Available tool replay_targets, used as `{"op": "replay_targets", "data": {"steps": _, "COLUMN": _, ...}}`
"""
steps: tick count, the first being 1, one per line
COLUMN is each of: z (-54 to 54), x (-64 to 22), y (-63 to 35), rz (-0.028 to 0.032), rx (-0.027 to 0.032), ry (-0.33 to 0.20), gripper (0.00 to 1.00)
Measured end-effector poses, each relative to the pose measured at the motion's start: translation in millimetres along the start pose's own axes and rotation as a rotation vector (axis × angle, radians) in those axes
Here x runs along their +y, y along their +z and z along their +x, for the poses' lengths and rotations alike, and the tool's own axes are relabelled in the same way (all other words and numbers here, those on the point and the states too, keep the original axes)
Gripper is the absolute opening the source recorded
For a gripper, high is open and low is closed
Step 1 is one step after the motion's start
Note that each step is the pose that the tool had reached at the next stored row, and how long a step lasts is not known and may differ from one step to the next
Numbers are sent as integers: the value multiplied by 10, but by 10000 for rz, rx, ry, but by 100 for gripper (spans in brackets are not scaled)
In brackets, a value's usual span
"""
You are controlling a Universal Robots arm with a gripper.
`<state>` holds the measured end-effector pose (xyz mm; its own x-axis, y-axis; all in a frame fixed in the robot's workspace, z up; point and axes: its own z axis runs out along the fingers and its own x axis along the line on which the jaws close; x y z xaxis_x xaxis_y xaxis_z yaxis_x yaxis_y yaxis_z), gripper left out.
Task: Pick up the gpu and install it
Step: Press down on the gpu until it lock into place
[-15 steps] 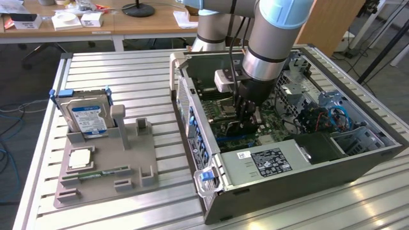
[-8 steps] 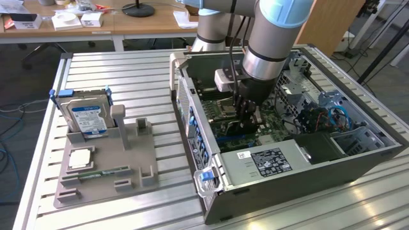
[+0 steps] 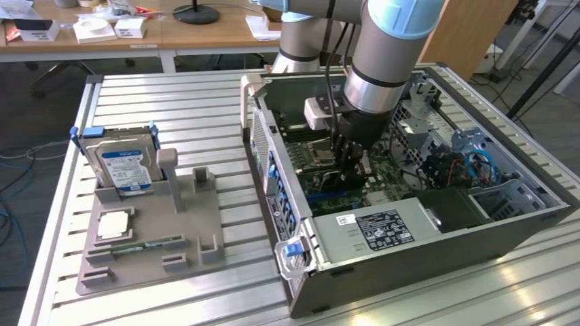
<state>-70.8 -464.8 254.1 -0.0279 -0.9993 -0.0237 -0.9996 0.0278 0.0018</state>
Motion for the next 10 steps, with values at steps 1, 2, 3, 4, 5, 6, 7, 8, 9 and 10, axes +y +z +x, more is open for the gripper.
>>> {"op": "replay_targets", "data": {"steps": 1, "z": -3, "x": 0, "y": 1, "rz": 0, "rx": 0, "ry": 0, "gripper": 27}}
{"op": "replay_targets", "data": {"steps": 2, "z": -3, "x": 0, "y": 1, "rz": 0, "rx": 0, "ry": 0, "gripper": 27}}
{"op": "replay_targets", "data": {"steps": 3, "z": -3, "x": 0, "y": 1, "rz": 0, "rx": 0, "ry": 0, "gripper": 27}}
{"op": "replay_targets", "data": {"steps": 4, "z": -3, "x": 0, "y": 1, "rz": 0, "rx": 0, "ry": 0, "gripper": 27}}
{"op": "replay_targets", "data": {"steps": 5, "z": -3, "x": 0, "y": 1, "rz": 0, "rx": 0, "ry": 0, "gripper": 27}}
{"op": "replay_targets", "data": {"steps": 6, "z": -4, "x": 0, "y": 1, "rz": 0, "rx": 0, "ry": 0, "gripper": 27}}
{"op": "replay_targets", "data": {"steps": 7, "z": -3, "x": 0, "y": 1, "rz": 0, "rx": 0, "ry": 0, "gripper": 27}}
{"op": "replay_targets", "data": {"steps": 8, "z": -3, "x": 0, "y": 1, "rz": 0, "rx": 0, "ry": 0, "gripper": 27}}
{"op": "replay_targets", "data": {"steps": 9, "z": -3, "x": 0, "y": 1, "rz": 0, "rx": 0, "ry": 0, "gripper": 27}}
{"op": "replay_targets", "data": {"steps": 10, "z": -3, "x": 0, "y": 1, "rz": 0, "rx": 0, "ry": 0, "gripper": 27}}
